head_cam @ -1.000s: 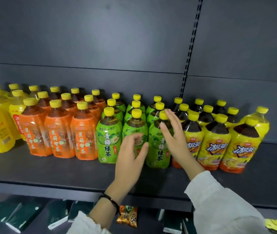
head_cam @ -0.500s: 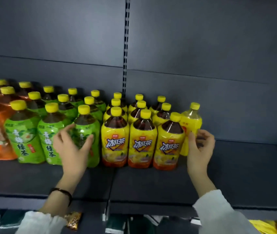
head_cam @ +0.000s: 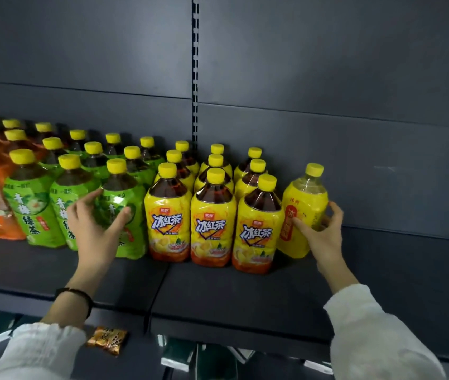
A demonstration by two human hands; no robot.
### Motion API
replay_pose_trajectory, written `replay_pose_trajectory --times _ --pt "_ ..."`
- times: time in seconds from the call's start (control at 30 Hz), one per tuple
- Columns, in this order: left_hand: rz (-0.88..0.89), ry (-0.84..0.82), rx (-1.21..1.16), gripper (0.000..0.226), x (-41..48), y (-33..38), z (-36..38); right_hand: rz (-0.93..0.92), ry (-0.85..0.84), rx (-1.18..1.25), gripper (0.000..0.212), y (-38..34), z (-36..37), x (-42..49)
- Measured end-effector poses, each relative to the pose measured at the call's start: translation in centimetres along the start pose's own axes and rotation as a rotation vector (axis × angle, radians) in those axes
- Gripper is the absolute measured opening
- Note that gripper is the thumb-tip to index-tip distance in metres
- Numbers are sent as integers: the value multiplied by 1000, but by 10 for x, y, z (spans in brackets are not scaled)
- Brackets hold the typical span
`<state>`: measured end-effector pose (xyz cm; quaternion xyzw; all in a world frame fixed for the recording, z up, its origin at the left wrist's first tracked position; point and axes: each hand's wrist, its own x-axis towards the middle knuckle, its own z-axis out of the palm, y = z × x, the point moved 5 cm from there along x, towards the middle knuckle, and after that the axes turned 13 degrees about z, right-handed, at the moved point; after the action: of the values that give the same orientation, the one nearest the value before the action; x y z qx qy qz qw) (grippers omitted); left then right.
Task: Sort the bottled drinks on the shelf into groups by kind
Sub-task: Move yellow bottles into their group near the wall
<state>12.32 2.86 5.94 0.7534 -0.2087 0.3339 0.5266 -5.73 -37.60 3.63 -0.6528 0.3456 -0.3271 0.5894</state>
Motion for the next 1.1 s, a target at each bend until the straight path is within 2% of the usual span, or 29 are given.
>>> replay_pose_trajectory --times 0.27,0.37,0.5,0.6,0.67,0.77,0.83,0.9,0.97,1.1 --pt "-40 74 -50 58 -5 -2 3 15 -204 62 105 6 -31 -73" --pt "-63 94 -124 51 -8 0 0 2 -257 70 100 2 -29 -102" --pt "-121 81 -239 47 -12 -2 -4 -37 -319 46 81 -3 -8 -134" --pt "-143 93 -421 41 -27 13 -8 -68 -388 27 80 -3 22 -149" --pt "-118 -19 -553 41 -44 32 -7 -77 -442 34 84 -4 46 -159" --pt "-73 -437 -660 70 -74 61 6 -86 -523 68 84 -7 81 -174" --pt "-98 -616 -713 83 -88 72 14 -107 -577 79 82 -10 103 -186" --pt "-159 -595 -783 85 -88 71 9 -129 -635 70 82 -12 126 -196" --pt "-209 -493 -784 90 -76 58 -8 -137 -697 58 83 -14 152 -204" --pt "-209 -376 -753 93 -50 16 -52 -126 -901 13 77 -23 212 -221"
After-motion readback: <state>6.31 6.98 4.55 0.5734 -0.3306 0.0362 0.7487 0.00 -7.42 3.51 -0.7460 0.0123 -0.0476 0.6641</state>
